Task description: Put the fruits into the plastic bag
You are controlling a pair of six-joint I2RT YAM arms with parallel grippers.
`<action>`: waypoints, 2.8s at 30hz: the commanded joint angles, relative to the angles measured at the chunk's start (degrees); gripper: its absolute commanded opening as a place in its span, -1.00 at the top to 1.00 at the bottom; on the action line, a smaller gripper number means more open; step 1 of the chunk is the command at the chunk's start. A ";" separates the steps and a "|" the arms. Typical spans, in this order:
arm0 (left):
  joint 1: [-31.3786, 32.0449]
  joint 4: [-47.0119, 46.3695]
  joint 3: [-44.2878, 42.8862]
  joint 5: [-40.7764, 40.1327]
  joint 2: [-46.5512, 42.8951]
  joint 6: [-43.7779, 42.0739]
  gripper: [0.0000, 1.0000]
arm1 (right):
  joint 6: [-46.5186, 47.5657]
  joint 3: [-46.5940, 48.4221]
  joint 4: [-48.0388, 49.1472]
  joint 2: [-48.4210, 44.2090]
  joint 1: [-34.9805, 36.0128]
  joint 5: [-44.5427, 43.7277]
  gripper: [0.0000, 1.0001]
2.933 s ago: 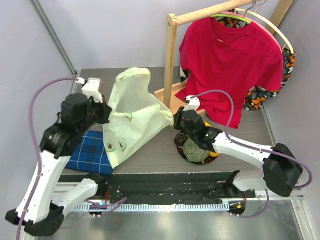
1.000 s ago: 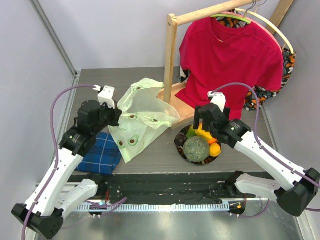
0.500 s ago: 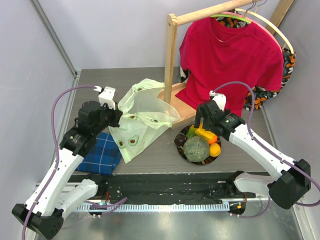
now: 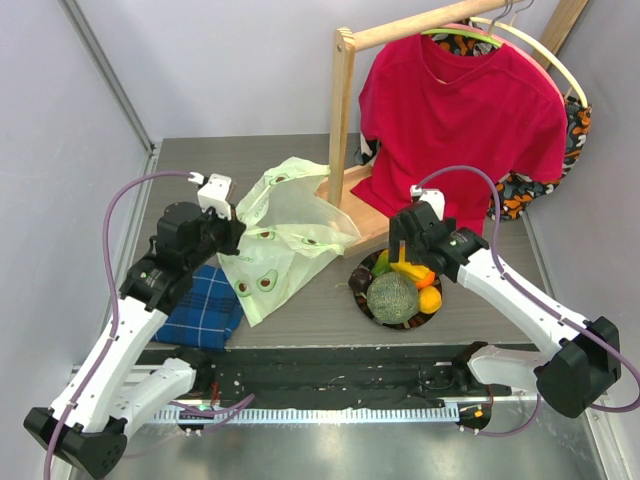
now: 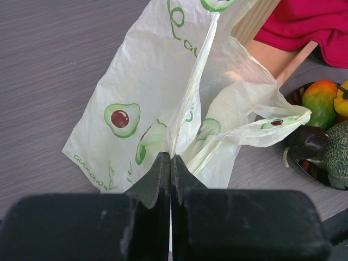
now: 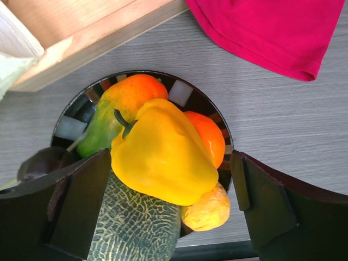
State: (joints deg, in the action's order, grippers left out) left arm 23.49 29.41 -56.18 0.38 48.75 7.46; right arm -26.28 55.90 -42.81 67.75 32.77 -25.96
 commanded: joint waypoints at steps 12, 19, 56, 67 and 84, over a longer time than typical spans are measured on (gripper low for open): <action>-0.11 -1.90 0.11 1.20 0.90 0.45 1.00 | 15.29 -0.88 2.29 -0.77 -0.08 6.01 -0.98; -0.11 -1.81 0.11 1.46 1.00 0.53 1.00 | 17.14 -1.49 3.61 0.37 -0.25 5.65 -0.93; -0.11 -1.64 0.02 1.46 0.99 0.53 1.00 | 12.59 -0.69 22.01 -12.46 2.99 16.62 0.46; -0.11 -1.81 0.11 2.52 0.82 0.62 1.00 | 13.35 3.95 45.52 2.82 16.26 18.31 0.49; -0.11 -1.99 0.20 3.84 0.99 0.71 1.00 | 17.76 17.57 49.84 21.28 18.82 11.89 0.49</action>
State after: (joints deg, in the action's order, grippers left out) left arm 23.49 29.43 -56.01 2.96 49.91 7.49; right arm -8.88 68.53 5.58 84.18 51.27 -12.97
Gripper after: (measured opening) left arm 0.013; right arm 0.765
